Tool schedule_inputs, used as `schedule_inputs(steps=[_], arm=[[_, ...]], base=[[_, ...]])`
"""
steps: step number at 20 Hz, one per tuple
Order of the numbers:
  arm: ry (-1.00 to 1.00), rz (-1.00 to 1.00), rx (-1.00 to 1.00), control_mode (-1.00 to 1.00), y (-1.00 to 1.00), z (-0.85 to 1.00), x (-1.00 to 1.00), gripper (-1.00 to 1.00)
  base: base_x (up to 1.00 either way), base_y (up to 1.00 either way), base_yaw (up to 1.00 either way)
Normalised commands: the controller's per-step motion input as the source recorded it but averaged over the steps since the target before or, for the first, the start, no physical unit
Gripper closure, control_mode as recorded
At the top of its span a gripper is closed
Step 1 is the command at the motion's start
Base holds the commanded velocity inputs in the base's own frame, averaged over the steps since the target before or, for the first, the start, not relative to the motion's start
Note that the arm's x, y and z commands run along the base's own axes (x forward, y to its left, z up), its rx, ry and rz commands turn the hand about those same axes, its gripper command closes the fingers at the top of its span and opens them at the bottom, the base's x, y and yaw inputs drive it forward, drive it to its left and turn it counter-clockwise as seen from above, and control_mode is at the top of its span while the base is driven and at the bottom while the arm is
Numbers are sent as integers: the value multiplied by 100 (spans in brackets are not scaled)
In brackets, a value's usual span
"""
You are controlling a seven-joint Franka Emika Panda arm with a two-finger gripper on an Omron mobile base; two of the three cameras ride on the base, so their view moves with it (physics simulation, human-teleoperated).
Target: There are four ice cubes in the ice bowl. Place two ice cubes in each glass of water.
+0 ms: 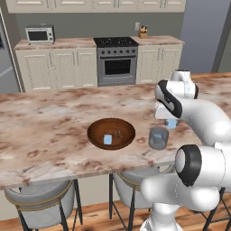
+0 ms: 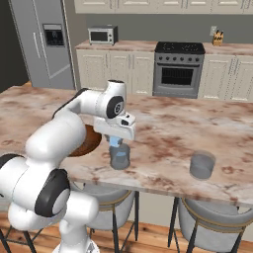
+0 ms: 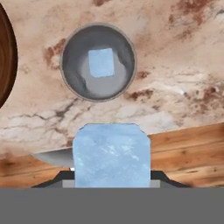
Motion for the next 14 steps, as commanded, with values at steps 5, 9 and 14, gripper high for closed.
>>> schedule_inputs(steps=[5,9,14], arm=[[0,-3,0,-100,2,-1,65,100],[1,0,0,-100,0,-9,12,100],[-11,0,0,-100,0,-36,28,100]], base=[[0,0,0],[0,0,0],[0,0,0]])
